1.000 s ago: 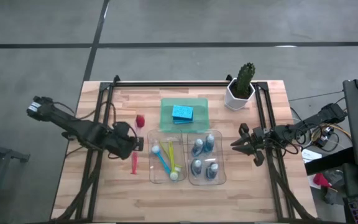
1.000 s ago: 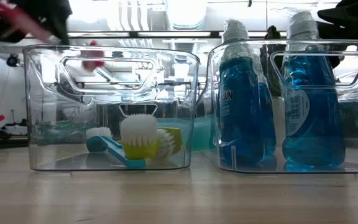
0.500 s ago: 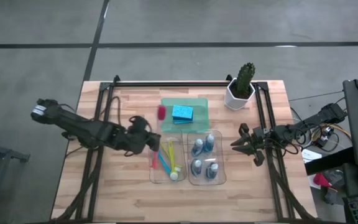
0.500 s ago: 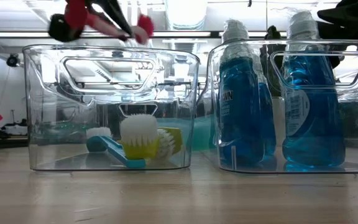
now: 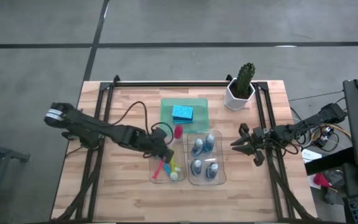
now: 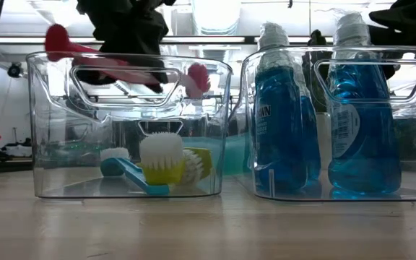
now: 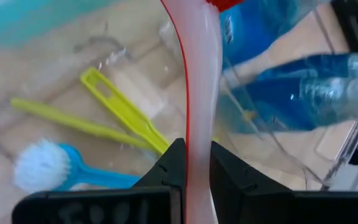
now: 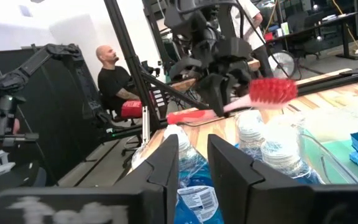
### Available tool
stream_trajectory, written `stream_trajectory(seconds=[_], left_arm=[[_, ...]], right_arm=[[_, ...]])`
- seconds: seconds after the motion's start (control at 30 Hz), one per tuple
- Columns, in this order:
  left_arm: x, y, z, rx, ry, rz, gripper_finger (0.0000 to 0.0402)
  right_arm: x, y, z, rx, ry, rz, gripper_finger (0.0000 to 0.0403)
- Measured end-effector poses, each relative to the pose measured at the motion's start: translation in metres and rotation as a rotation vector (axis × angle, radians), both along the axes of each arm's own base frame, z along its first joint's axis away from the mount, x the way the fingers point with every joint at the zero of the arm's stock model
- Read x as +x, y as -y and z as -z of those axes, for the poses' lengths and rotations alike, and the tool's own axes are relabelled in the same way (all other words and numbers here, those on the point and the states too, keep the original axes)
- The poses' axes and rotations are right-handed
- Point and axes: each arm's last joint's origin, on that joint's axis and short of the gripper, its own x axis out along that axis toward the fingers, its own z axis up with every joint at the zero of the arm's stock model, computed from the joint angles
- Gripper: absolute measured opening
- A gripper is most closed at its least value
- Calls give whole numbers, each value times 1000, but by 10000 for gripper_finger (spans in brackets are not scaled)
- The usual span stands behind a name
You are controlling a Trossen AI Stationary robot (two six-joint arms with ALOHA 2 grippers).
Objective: Pick & Place Kitchen Sink Supplies
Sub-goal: Put the red toilet brush into the left transparent bin
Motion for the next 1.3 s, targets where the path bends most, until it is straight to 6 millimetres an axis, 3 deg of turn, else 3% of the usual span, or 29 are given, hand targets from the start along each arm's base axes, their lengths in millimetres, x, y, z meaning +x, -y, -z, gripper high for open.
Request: stream_trajectory(seconds=[0.3,0.87,1.3], left_arm=[[0,3,5,-84,-38,-24,43],[5,-7,19,-37,-108,-40,41],[6,-5,53,-79,-232,7,44]], right_arm=[[0,0,0,0,0,0,88],[0,0,0,0,0,0,73],[0,0,0,0,0,0,86]])
